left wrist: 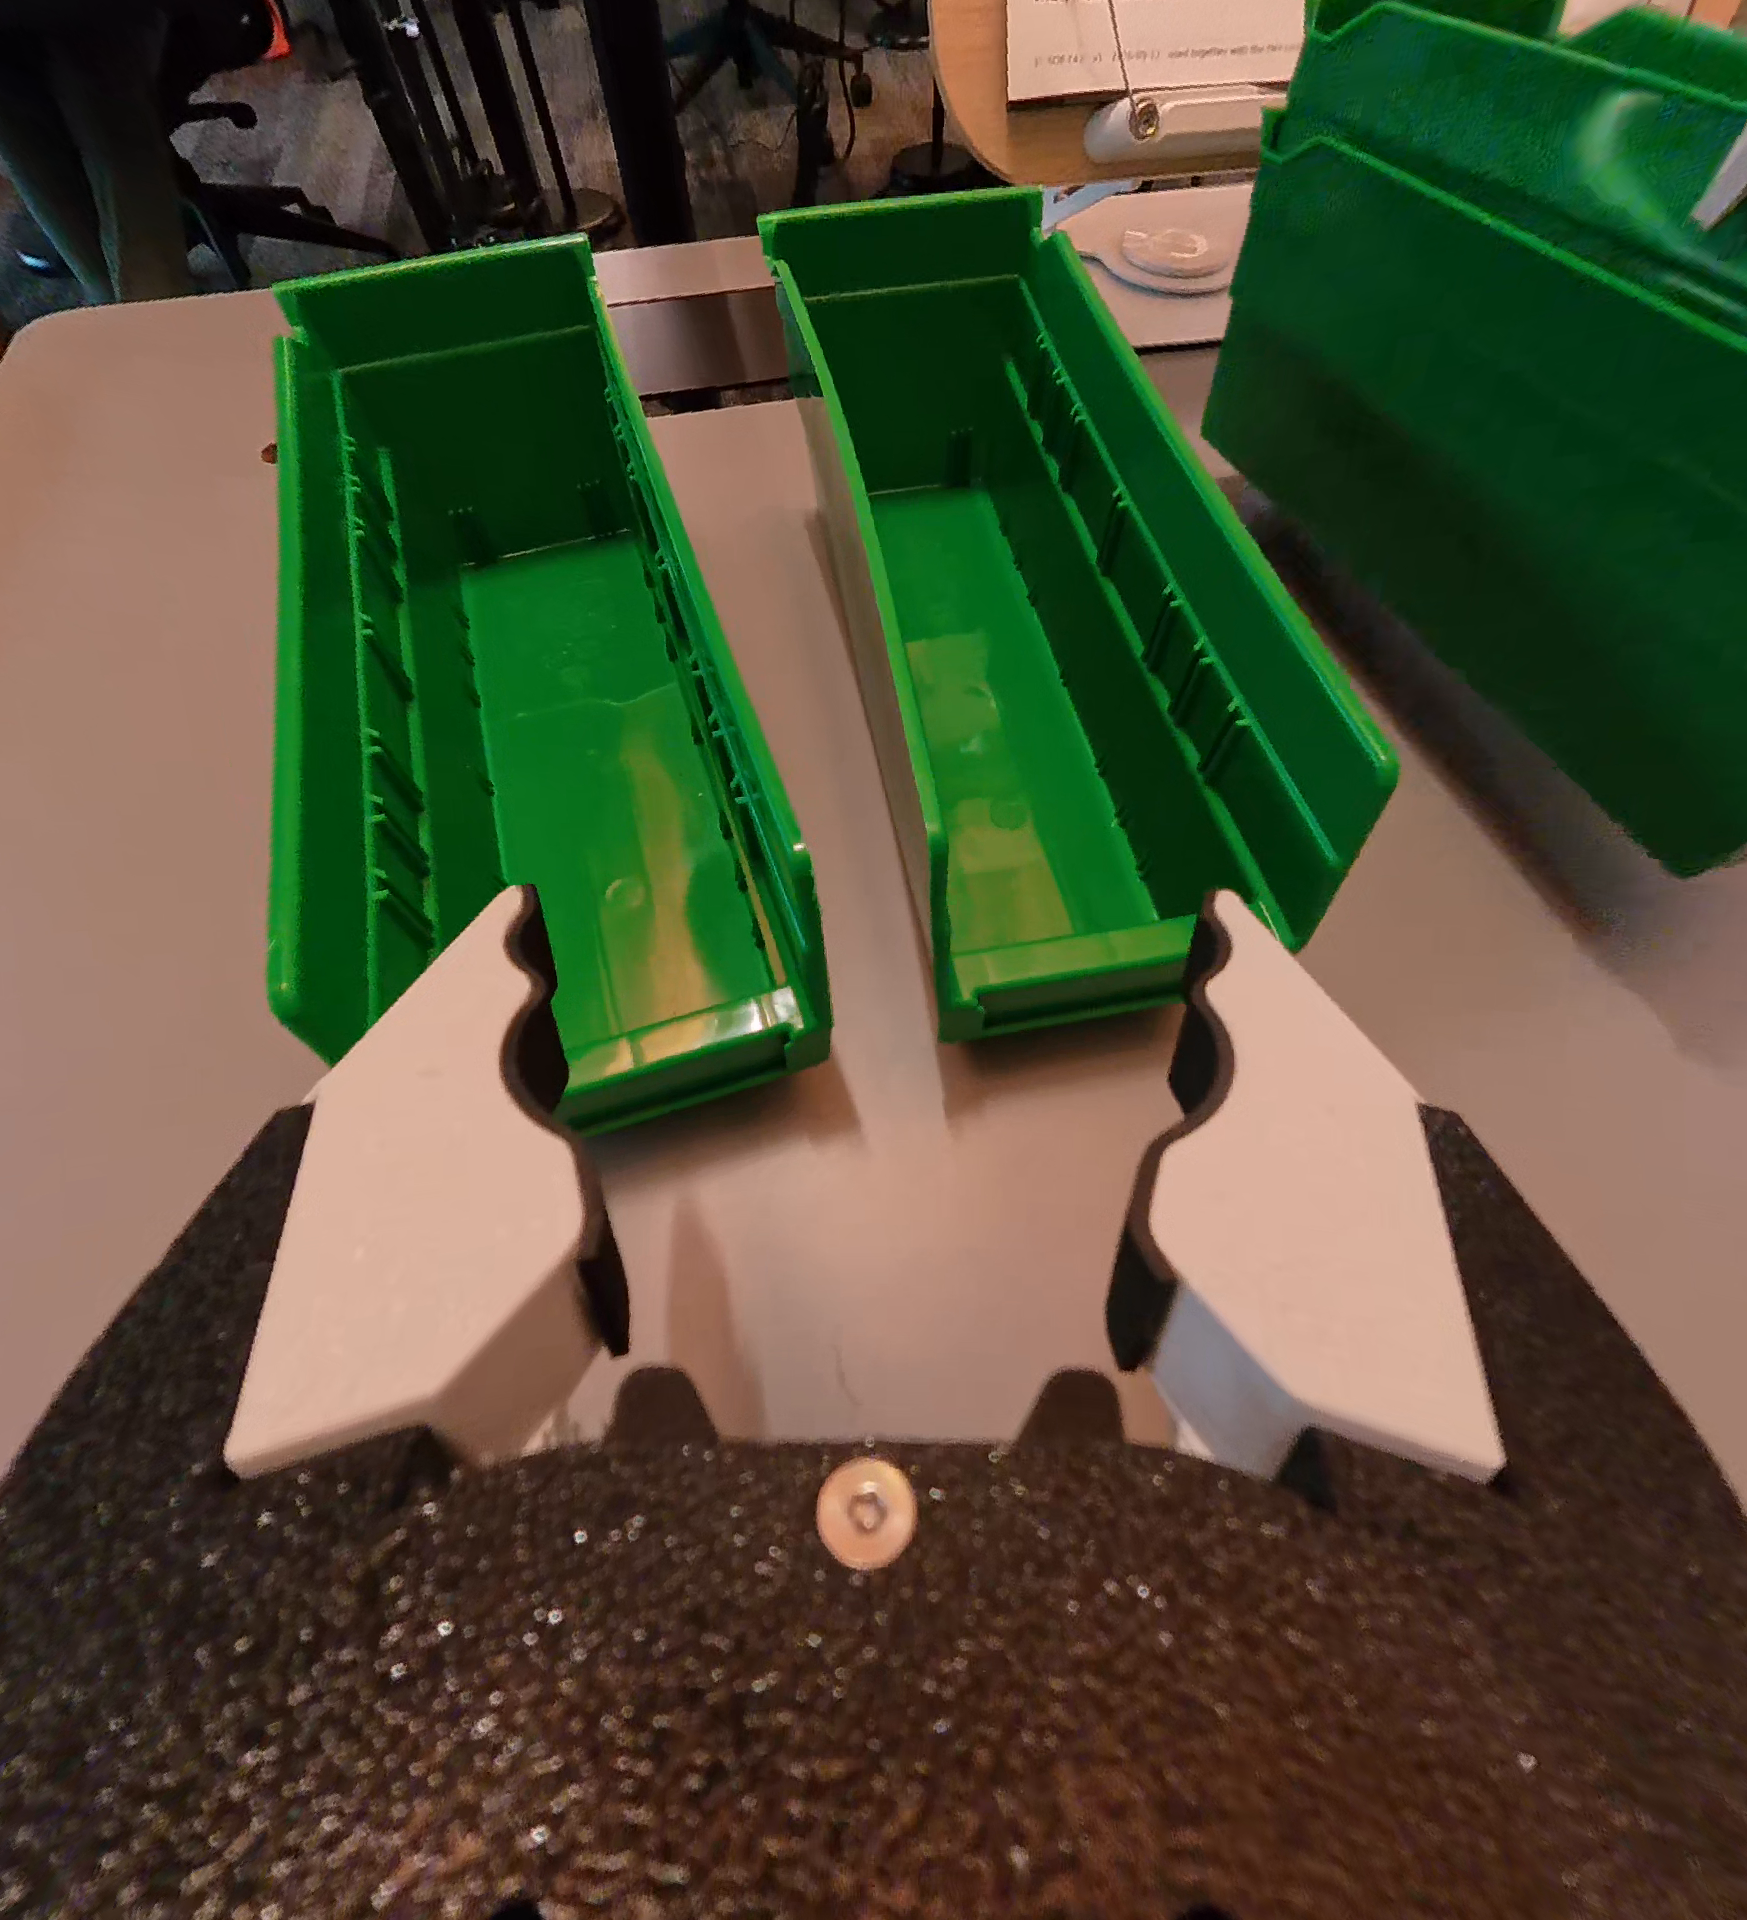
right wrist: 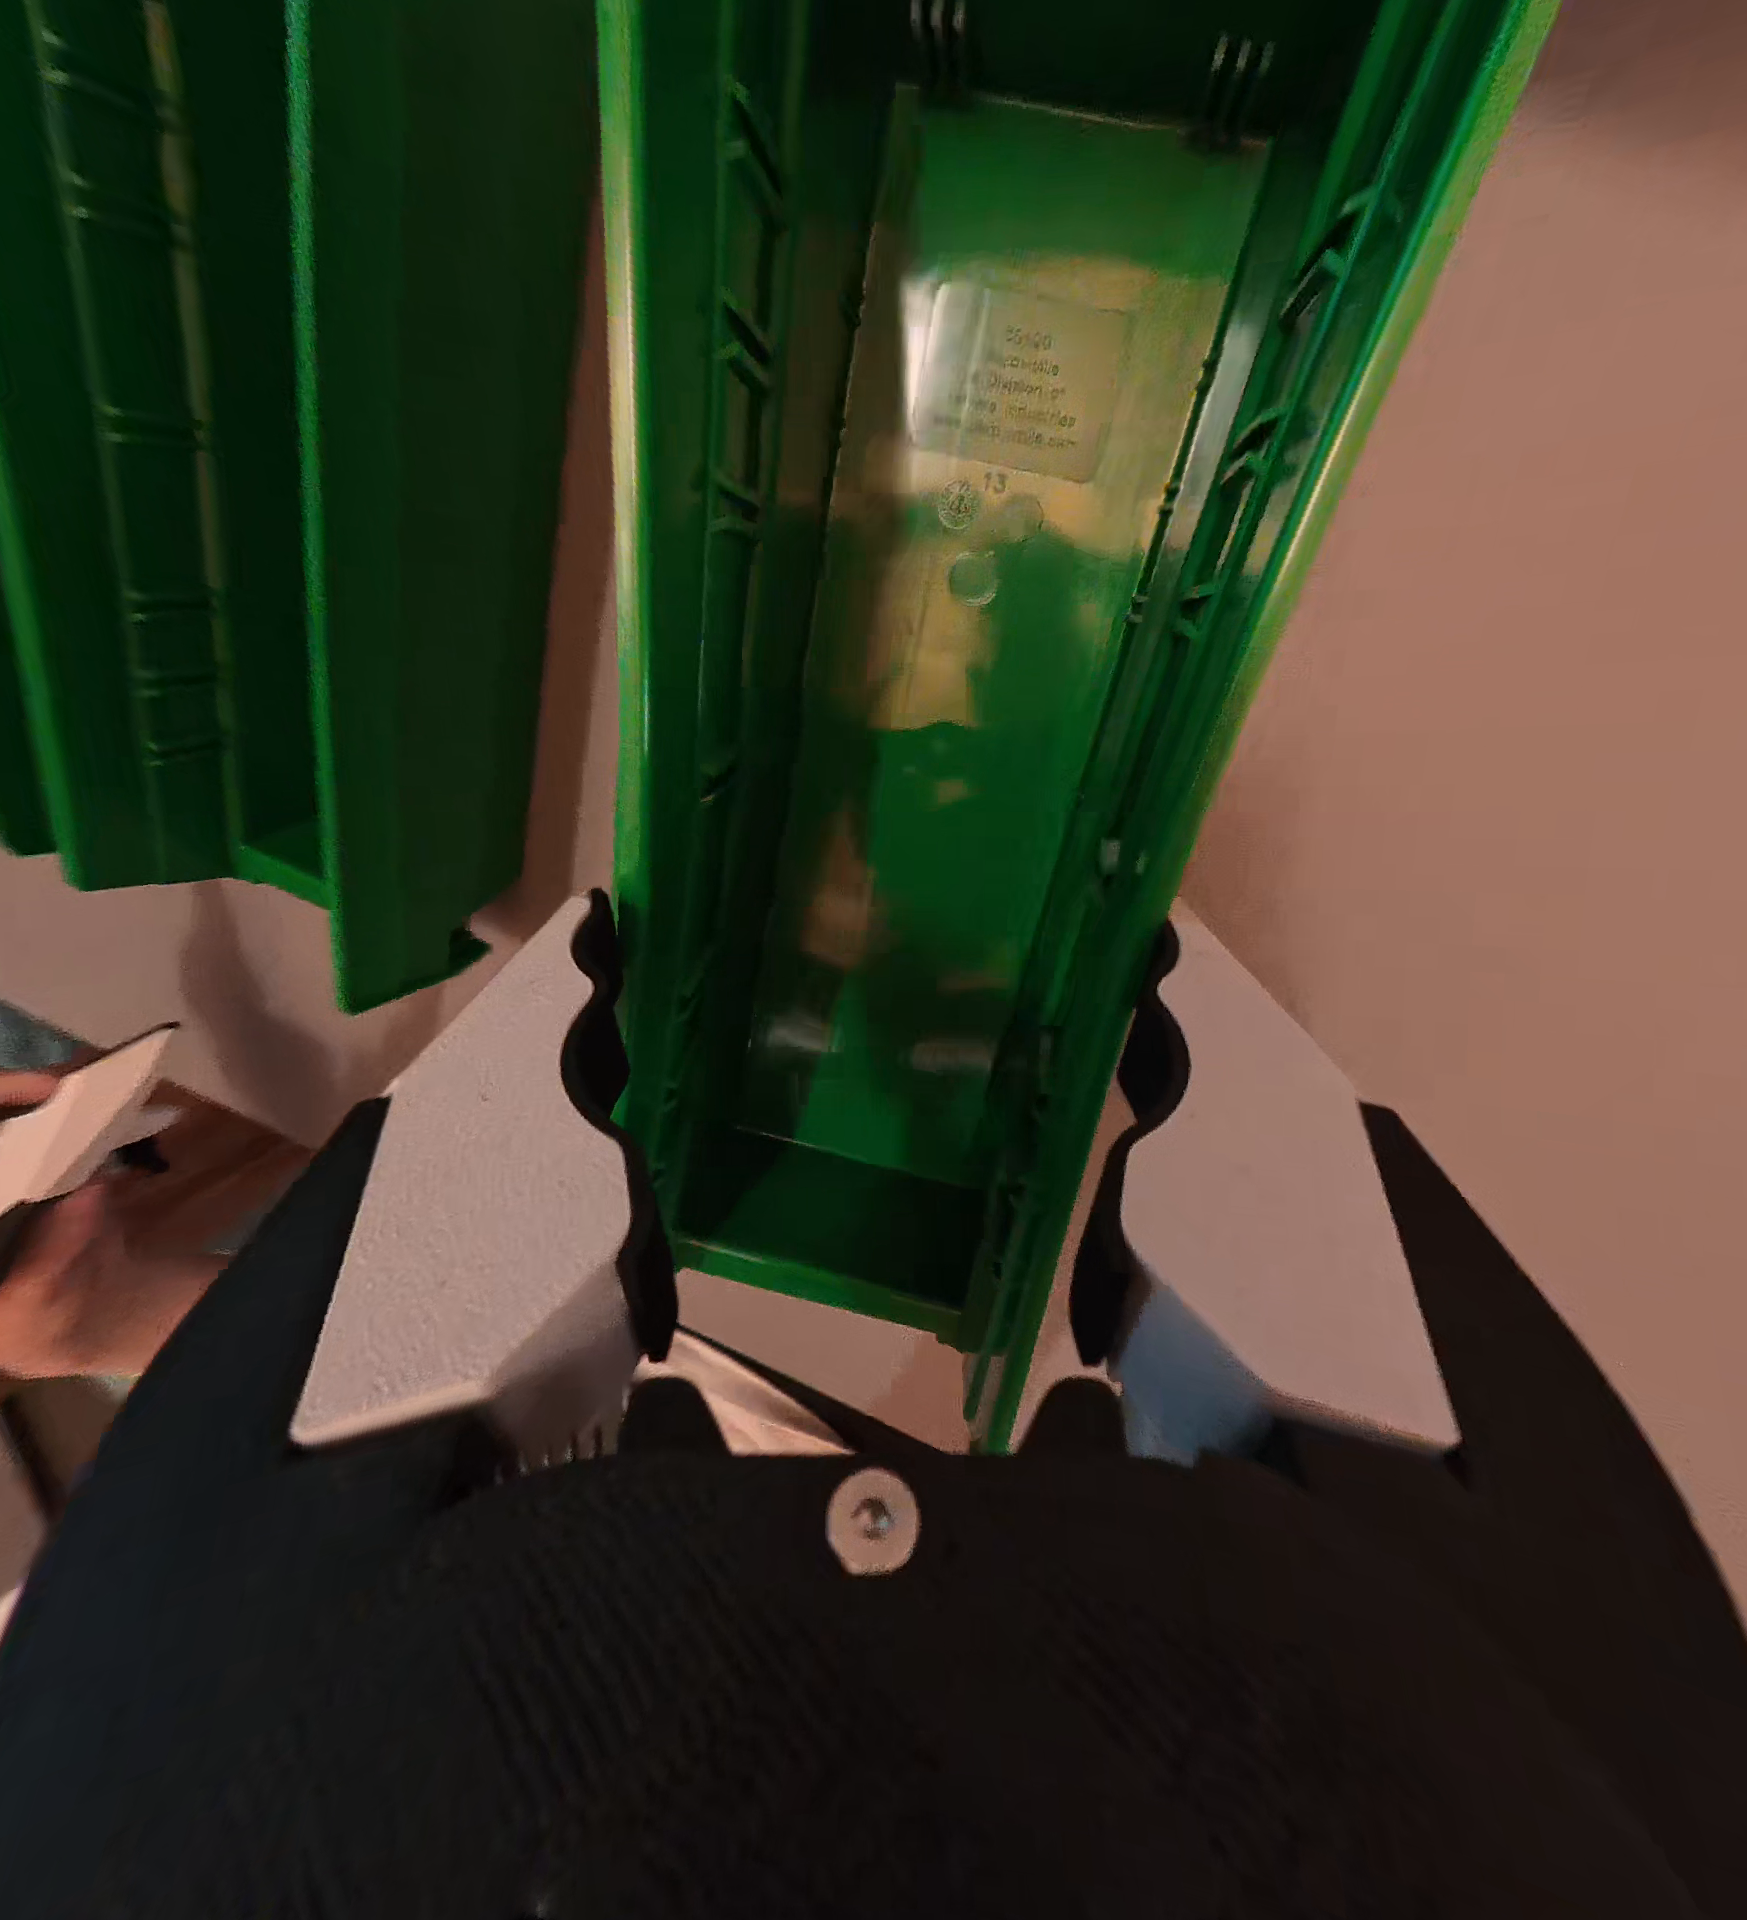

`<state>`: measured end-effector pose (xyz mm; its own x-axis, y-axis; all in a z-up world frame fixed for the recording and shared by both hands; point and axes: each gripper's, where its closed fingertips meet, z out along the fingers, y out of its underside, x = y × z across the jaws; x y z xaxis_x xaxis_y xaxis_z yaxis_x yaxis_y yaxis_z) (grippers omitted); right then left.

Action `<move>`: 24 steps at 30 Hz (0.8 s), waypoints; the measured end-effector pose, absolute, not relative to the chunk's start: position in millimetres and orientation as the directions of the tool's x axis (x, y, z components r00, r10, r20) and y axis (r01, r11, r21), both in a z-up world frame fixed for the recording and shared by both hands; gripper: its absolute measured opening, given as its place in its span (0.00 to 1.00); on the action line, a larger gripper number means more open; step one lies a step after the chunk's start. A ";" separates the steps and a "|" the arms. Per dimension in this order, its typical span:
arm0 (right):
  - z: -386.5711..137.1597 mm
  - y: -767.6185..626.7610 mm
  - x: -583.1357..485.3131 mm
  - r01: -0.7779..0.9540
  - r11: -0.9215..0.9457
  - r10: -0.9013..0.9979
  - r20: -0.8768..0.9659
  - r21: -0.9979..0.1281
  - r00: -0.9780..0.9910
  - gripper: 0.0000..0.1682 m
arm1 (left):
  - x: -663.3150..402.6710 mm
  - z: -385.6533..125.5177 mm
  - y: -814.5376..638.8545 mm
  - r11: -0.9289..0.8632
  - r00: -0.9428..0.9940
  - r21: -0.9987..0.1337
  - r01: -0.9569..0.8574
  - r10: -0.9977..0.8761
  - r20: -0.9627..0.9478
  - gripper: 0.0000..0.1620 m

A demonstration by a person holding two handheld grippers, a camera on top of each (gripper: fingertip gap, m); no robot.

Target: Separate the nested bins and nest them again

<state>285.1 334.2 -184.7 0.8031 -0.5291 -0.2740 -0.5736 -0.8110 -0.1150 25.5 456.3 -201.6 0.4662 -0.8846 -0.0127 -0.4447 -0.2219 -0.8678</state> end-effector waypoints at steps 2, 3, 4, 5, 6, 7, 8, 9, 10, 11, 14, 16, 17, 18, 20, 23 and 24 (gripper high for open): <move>-189.6 333.6 281.8 -0.591 -0.799 -0.543 -0.293 -0.108 0.787 0.59 | 26.0 -200.4 456.2 -0.223 0.465 -0.871 -0.438 -0.885 -0.007 0.73; -191.4 331.7 284.5 -0.598 -0.794 -0.556 -0.270 -0.105 0.786 0.59 | 26.4 -200.6 455.8 -0.224 0.464 -0.871 -0.437 -0.886 -0.005 0.73; -191.9 329.8 289.2 -0.604 -0.790 -0.570 -0.235 -0.107 0.787 0.58 | 26.8 -201.3 455.1 -0.224 0.462 -0.869 -0.440 -0.887 -0.005 0.73; -191.6 327.8 295.0 -0.603 -0.790 -0.579 -0.188 -0.115 0.794 0.58 | 26.9 -202.2 454.6 -0.222 0.460 -0.868 -0.445 -0.888 -0.009 0.73; -191.3 324.9 300.7 -0.593 -0.796 -0.580 -0.127 -0.119 0.805 0.58 | 26.8 -202.9 454.3 -0.219 0.460 -0.866 -0.450 -0.888 -0.014 0.73; -190.2 322.2 305.4 -0.578 -0.807 -0.574 -0.070 -0.122 0.816 0.58 | 26.7 -202.9 454.2 -0.217 0.460 -0.865 -0.452 -0.888 -0.017 0.73; -188.2 320.9 307.6 -0.569 -0.813 -0.568 -0.045 -0.124 0.822 0.58 | 26.8 -202.3 454.2 -0.216 0.460 -0.866 -0.450 -0.888 -0.018 0.73; -185.1 322.0 306.4 -0.576 -0.807 -0.573 -0.064 -0.127 0.817 0.58 | 27.1 -201.4 454.2 -0.216 0.460 -0.868 -0.447 -0.888 -0.015 0.73; -182.0 325.3 303.5 -0.596 -0.792 -0.585 -0.112 -0.135 0.803 0.58 | 27.5 -200.8 454.2 -0.218 0.460 -0.870 -0.442 -0.888 -0.011 0.73; -179.5 328.0 300.0 -0.613 -0.778 -0.593 -0.158 -0.138 0.789 0.58 | 28.0 -200.9 454.0 -0.220 0.459 -0.870 -0.441 -0.888 -0.008 0.73; -174.3 332.4 298.1 -0.600 -0.784 -0.577 -0.168 -0.157 0.799 0.58 | 29.1 -203.9 453.0 -0.221 0.456 -0.864 -0.452 -0.890 -0.011 0.73; -172.6 336.4 294.6 -0.599 -0.783 -0.570 -0.193 -0.165 0.798 0.57 | 29.6 -204.6 451.9 -0.217 0.453 -0.861 -0.459 -0.891 -0.017 0.73; -173.3 337.3 294.8 -0.593 -0.787 -0.567 -0.179 -0.172 0.804 0.57 | 29.7 -204.2 451.3 -0.215 0.452 -0.862 -0.459 -0.892 -0.019 0.73; -175.4 336.6 297.0 -0.578 -0.796 -0.561 -0.143 -0.179 0.816 0.57 | 29.8 -203.3 450.6 -0.213 0.451 -0.863 -0.458 -0.892 -0.019 0.73; -179.0 337.0 296.9 -0.572 -0.799 -0.558 -0.125 -0.184 0.820 0.57 | 30.1 -201.7 449.9 -0.210 0.450 -0.866 -0.455 -0.893 -0.020 0.73; -182.2 338.5 295.6 -0.562 -0.806 -0.549 -0.122 -0.184 0.827 0.57 | 29.9 -201.8 449.8 -0.209 0.450 -0.865 -0.456 -0.893 -0.021 0.73; -182.7 338.4 294.2 -0.562 -0.808 -0.545 -0.136 -0.179 0.827 0.57 | 29.9 -202.2 450.0 -0.210 0.450 -0.864 -0.457 -0.893 -0.021 0.73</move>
<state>294.2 338.4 -182.7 0.8271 -0.5454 -0.1359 -0.5619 -0.8077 -0.1786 29.9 450.0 -202.2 0.4496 -0.8930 -0.0205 -0.4569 -0.2102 -0.8643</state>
